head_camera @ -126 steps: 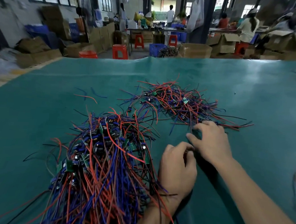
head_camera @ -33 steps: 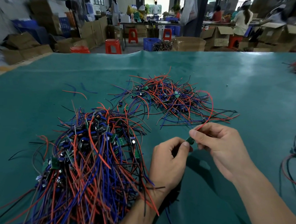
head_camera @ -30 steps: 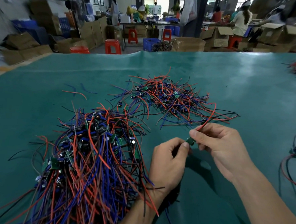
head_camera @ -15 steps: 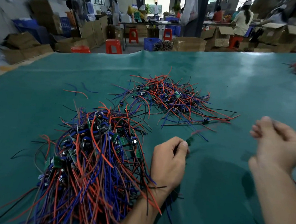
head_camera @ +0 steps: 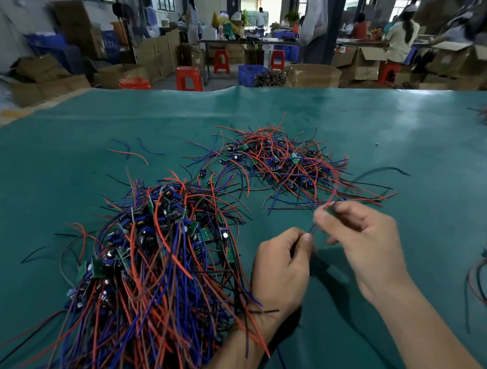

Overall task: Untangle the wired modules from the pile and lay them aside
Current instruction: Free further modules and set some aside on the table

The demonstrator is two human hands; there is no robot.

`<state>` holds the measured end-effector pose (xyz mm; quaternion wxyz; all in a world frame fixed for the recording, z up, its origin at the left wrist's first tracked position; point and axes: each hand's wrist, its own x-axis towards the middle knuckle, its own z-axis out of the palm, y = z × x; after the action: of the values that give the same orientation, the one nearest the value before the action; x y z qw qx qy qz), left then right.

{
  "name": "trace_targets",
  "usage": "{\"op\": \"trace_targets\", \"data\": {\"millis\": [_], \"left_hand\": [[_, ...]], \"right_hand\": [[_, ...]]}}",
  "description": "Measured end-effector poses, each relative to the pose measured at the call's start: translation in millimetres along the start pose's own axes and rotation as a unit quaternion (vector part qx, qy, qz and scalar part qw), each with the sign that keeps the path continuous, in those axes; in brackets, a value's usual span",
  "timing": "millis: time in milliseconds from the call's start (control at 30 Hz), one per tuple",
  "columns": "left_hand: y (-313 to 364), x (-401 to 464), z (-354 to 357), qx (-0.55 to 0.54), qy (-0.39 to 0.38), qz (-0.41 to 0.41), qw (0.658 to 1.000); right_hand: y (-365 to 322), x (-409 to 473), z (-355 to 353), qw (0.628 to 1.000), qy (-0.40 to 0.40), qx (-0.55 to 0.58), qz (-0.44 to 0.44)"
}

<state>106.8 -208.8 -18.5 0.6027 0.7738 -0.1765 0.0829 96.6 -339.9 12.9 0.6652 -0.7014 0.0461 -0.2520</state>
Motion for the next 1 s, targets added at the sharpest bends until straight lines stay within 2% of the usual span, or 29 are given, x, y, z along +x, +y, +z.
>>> {"op": "trace_targets", "data": {"millis": [133,233,300,367,467,533,600,633,700,800,833,933,1000], "left_hand": [[0.1,-0.5,0.1,0.015,-0.029,0.013,0.999],[-0.8,0.3,-0.1,0.019,-0.009,0.031,0.999],[-1.0,0.0,0.4,0.022,0.002,0.025,0.999],[-1.1,0.0,1.2,0.022,0.008,0.017,1.0],[-0.6,0.6,2.0,0.008,0.012,-0.004,1.0],[-0.2,1.0,1.8,0.017,0.014,-0.008,1.0],[0.7,1.1,1.3,0.001,0.021,-0.01,1.0],[0.5,1.3,1.3,-0.004,0.024,-0.01,1.0],[0.0,1.5,1.3,0.01,0.027,-0.006,1.0],[-1.4,1.1,1.2,0.028,0.028,0.002,0.999],[-1.7,1.2,1.5,0.027,0.028,-0.002,0.999],[-1.0,0.8,2.7,0.017,0.026,-0.013,0.999],[-0.5,0.8,2.3,0.012,0.028,-0.013,0.999]], "right_hand": [[-27.2,11.3,-12.3,0.985,0.14,0.042,-0.087],[-70.9,24.4,-5.0,0.971,0.176,0.046,-0.152],[-104.8,33.1,10.9,0.967,0.164,0.059,-0.187],[-130.5,38.6,37.9,0.974,0.091,0.05,-0.202],[-148.3,40.9,89.6,0.972,-0.157,-0.047,-0.168],[-143.2,47.0,113.2,0.927,-0.308,-0.183,-0.107],[-123.5,59.5,115.7,0.862,-0.36,-0.349,-0.077],[-109.8,68.5,108.3,0.839,-0.342,-0.417,-0.079],[-78.6,84.5,80.9,0.813,-0.256,-0.519,-0.064],[-28.5,88.5,30.6,0.782,-0.163,-0.6,0.037],[-13.9,86.8,17.1,0.785,-0.137,-0.601,0.055],[9.8,81.3,-6.7,0.831,-0.076,-0.548,0.06],[12.9,80.1,-12.1,0.838,-0.068,-0.54,0.047]]}}
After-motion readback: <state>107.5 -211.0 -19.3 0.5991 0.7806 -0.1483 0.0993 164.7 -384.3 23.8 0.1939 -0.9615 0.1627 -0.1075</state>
